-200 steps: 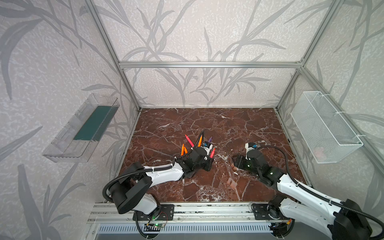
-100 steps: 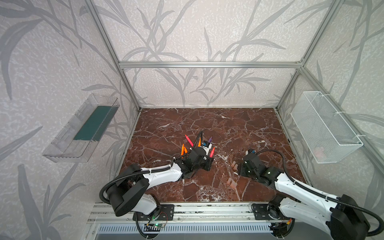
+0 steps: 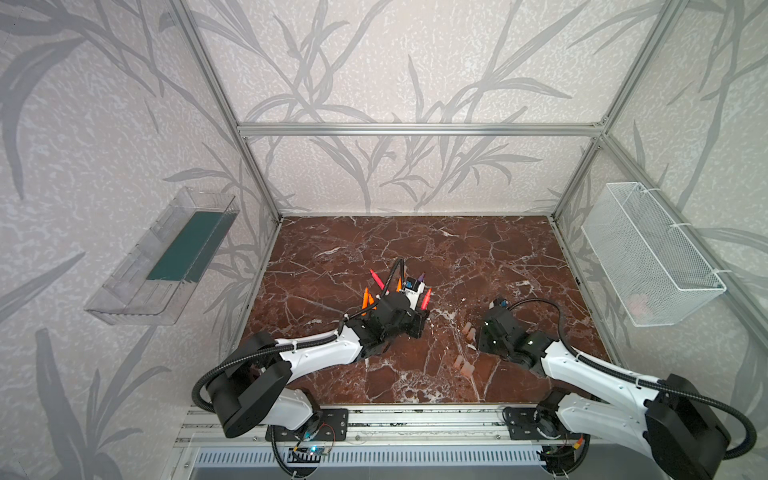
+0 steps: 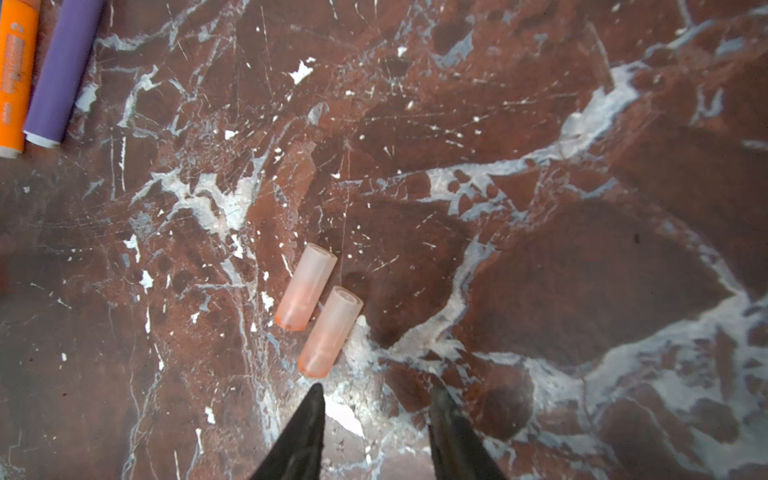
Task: Insert the pens into the pen caps
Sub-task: 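Lower the right gripper onto a pink cap and grasp it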
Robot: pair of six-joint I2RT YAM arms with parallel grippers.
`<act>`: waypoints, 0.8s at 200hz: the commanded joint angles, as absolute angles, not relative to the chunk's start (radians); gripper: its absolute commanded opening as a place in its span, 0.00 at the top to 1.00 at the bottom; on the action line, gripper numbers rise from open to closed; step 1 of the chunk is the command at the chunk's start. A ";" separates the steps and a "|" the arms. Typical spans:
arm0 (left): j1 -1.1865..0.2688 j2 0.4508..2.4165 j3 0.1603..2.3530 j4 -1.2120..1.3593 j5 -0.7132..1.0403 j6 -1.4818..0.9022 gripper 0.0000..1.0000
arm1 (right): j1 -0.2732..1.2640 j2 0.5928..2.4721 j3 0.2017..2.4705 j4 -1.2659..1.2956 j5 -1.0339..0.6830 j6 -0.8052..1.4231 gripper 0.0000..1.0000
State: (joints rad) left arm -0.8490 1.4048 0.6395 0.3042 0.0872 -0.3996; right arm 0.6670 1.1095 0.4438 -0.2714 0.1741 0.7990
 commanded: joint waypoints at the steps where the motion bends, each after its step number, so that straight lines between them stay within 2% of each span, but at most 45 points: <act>1: -0.851 1.385 0.634 0.338 0.099 -0.372 1.00 | 0.673 1.153 0.483 -0.233 0.163 0.793 0.58; 50: -0.851 1.359 0.624 0.339 0.087 -0.365 1.00 | 0.673 1.282 0.553 -0.248 0.167 0.786 0.64; 105: -0.852 1.383 0.634 0.344 0.097 -0.366 1.00 | 0.673 1.270 0.535 -0.259 0.230 0.795 0.65; 160: -0.851 1.369 0.629 0.339 0.092 -0.364 1.00 | 0.673 1.339 0.564 -0.250 0.222 0.785 0.68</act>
State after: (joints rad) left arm -0.8490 1.3819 0.6384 0.3229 0.0975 -0.3771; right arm 0.6689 1.3048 0.5377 -0.2390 0.2020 0.7918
